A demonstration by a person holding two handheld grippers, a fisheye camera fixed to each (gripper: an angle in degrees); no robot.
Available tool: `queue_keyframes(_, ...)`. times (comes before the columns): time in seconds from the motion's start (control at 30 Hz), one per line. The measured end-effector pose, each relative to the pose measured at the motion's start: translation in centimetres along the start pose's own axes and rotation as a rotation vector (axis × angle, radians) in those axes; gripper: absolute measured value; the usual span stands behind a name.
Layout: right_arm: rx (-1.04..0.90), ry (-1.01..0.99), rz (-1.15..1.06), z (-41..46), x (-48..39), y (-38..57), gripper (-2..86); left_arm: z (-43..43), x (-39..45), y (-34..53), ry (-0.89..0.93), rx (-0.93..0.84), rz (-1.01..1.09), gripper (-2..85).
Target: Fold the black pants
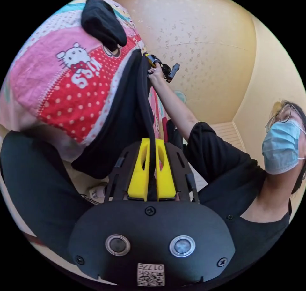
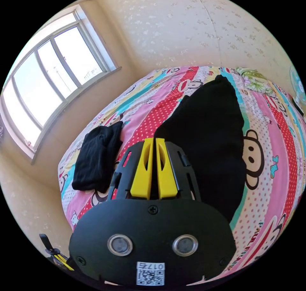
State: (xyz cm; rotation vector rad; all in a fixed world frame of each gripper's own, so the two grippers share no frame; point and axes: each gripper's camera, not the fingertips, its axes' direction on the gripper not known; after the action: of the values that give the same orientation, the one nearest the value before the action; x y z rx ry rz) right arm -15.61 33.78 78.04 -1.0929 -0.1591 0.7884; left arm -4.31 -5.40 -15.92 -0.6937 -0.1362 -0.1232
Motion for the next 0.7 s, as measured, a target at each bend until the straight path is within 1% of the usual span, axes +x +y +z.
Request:
queue_keyframes(0.07, -0.056, 0.098, -0.048, 1.8, -1.4, 1.2, 3.0, -0.9, -1.8, -0.1, -0.076, -0.042, -0.053, 3.2)
queue_keyframes(0.13, -0.074, 0.174, -0.077, 1.1, -2.3, 2.8, 4.3, -1.3, -3.0, -0.2, -0.05, -0.075, -0.066, 5.2)
queue_keyframes(0.2, -0.084, 0.131, -0.108, -1.2, -2.6, 4.6, 5.8, -2.1, -3.6, -0.5, -0.037, -0.067, -0.063, 9.2)
queue_keyframes(0.27, -0.066, 0.071, -0.144, -4.8, -2.4, 7.6, 7.2, -3.1, -3.6, -1.6, -0.083, -0.039, -0.034, 13.3)
queue_keyframes(0.33, -0.09, 0.025, -0.092, -9.1, -0.6, 12.3, 8.8, -3.4, -3.1, -3.1, -0.074, -0.019, 0.018, 13.5)
queue_keyframes(0.37, -0.105, 0.007, -0.061, -10.0, 0.1, 13.7, 9.3, -3.0, -2.9, -4.4, -0.07, -0.023, 0.049, 13.5)
queue_keyframes(0.43, -0.185, -0.113, 0.069, -12.1, 2.7, 20.2, 12.6, -1.8, -2.9, -6.6, -0.103, -0.046, 0.073, 13.5)
queue_keyframes(0.47, -0.199, -0.14, 0.081, -12.3, 3.0, 22.0, 13.2, -0.7, -2.9, -7.8, -0.132, -0.064, 0.087, 13.5)
queue_keyframes(0.5, -0.204, -0.185, 0.105, -12.8, 3.1, 25.8, 14.1, -0.1, -3.0, -8.4, -0.141, -0.075, 0.093, 13.4)
queue_keyframes(0.53, -0.193, -0.225, 0.098, -13.2, 2.3, 29.4, 14.7, 1.4, -3.2, -9.3, -0.15, -0.104, 0.101, 12.8)
queue_keyframes(0.57, -0.173, -0.233, 0.078, -13.5, 1.6, 30.9, 15.1, 2.9, -3.4, -9.8, -0.165, -0.128, 0.097, 11.8)
queue_keyframes(0.6, -0.137, -0.232, 0.005, -14.4, -0.2, 33.3, 15.9, 3.4, -3.5, -9.8, -0.188, -0.127, 0.091, 10.5)
queue_keyframes(0.63, -0.144, -0.18, -0.069, -14.9, -2.1, 34.9, 15.4, 3.8, -3.4, -9.6, -0.244, -0.106, 0.081, 8.0)
queue_keyframes(0.67, -0.154, -0.134, -0.099, -15.1, -3.0, 35.5, 15.1, 4.0, -3.2, -9.2, -0.251, -0.091, 0.082, 6.5)
queue_keyframes(0.7, -0.168, -0.069, -0.162, -15.4, -4.2, 36.4, 10.4, 4.1, -3.1, -9.0, -0.24, -0.098, 0.074, 5.8)
